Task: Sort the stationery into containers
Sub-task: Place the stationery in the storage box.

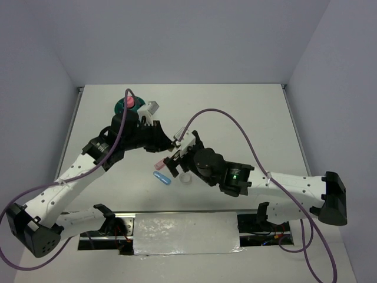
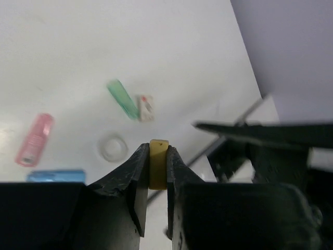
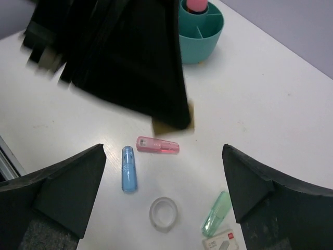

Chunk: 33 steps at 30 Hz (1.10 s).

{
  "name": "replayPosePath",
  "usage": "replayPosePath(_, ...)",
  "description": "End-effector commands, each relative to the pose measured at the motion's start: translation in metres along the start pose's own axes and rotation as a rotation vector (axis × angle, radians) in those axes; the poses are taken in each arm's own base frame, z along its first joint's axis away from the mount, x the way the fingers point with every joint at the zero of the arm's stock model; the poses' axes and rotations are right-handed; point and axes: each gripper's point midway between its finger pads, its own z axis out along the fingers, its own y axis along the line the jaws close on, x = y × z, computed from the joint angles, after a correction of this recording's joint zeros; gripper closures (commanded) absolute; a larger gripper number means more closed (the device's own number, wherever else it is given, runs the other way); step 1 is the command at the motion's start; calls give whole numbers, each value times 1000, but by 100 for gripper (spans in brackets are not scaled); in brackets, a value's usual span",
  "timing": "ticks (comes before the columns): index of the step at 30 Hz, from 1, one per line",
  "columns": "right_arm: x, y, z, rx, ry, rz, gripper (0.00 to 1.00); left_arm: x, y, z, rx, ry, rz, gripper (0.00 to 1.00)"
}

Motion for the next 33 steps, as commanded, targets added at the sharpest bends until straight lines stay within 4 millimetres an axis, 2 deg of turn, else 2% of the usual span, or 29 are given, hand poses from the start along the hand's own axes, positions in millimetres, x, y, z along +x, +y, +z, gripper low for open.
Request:
replayPosePath(1,-36,-29,-27,74,-112,150,0,-58,38,-11,-308,-145,21,100)
replayPosePath(2,-32,-34,-32,94,-100,182,0,-66,62,-16,-449,-167,-6,100)
replayPosePath(3,-27,-41,-37,119,-88,197,0,-92,77,-16,-522,-220,-79,100)
replayPosePath(5,-24,-58,-50,183,-80,253,0,-119,98,-17,-614,-285,-135,100)
replayPosePath(6,-19,-62,-53,205,-69,266,0,-142,112,-14,-671,-330,-205,100)
replayPosePath(7,-14,-67,-58,224,-51,271,0,-155,119,-15,-710,-365,-232,100)
replayPosePath(8,-11,-71,-60,247,-46,288,0,-187,117,-24,-743,-462,-257,100)
replayPosePath(9,-3,-73,-61,257,-32,287,0,-192,143,-12,-800,-465,-335,100)
replayPosePath(11,4,-74,-63,263,-19,300,0,-221,161,-6,-849,-554,-409,100)
replayPosePath(15,25,-72,-63,254,15,315,0,-257,196,-1,-951,-765,-547,100)
replayPosePath(17,37,-70,-60,250,32,311,0,-269,213,8,-995,-820,-581,100)
replayPosePath(19,43,-67,-57,237,40,303,0,-274,228,6,-1059,-891,-605,100)
replayPosePath(22,54,-65,-51,229,70,279,0,-284,250,13,-1107,-982,-625,100)
replayPosePath(24,60,-62,-48,220,89,268,0,-284,259,9,-1132,-1025,-638,100)
replayPosePath(27,64,-56,-45,189,92,283,0,-275,283,19,-1168,-1044,-637,100)
replayPosePath(33,71,-44,-39,135,105,288,0,-267,316,28,-1232,-1023,-613,100)
